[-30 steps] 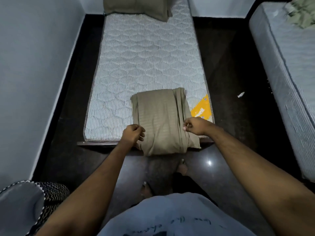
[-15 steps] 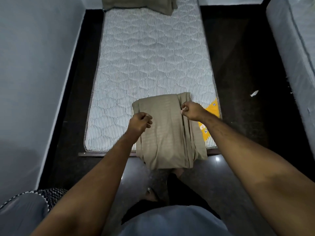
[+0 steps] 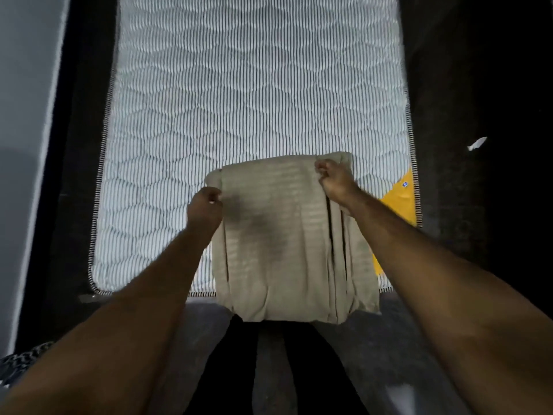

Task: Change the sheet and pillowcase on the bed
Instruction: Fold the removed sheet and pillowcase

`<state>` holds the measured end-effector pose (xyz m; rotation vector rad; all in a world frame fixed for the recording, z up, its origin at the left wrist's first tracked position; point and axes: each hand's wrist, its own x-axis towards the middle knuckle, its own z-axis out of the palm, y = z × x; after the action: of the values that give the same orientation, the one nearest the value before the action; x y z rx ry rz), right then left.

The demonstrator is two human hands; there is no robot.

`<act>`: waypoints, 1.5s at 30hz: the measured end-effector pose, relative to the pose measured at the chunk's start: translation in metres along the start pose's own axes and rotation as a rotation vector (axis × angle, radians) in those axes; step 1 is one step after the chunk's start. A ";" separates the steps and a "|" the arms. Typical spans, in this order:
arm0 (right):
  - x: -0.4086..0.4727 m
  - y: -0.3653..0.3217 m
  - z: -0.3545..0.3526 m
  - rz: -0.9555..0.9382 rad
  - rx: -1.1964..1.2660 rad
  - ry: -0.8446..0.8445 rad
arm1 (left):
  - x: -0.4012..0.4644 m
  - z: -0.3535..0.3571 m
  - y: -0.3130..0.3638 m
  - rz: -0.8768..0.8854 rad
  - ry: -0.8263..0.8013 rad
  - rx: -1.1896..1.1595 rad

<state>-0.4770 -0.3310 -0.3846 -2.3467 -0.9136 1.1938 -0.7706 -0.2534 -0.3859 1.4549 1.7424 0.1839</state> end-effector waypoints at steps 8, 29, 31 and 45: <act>0.083 0.033 0.057 0.386 0.458 0.109 | 0.099 0.050 -0.025 -0.190 0.104 -0.144; 0.066 0.056 0.063 0.090 -0.142 0.842 | 0.084 0.065 -0.010 0.286 0.162 0.281; 0.069 0.063 0.048 0.022 -0.249 0.761 | 0.087 0.065 -0.013 0.302 0.169 0.360; 0.088 0.058 -0.014 0.166 0.334 0.702 | 0.065 0.044 0.008 -0.022 0.347 0.311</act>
<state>-0.4050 -0.3137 -0.4610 -2.3198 -0.2602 0.4405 -0.7339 -0.2117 -0.4412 1.7024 2.1405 0.1671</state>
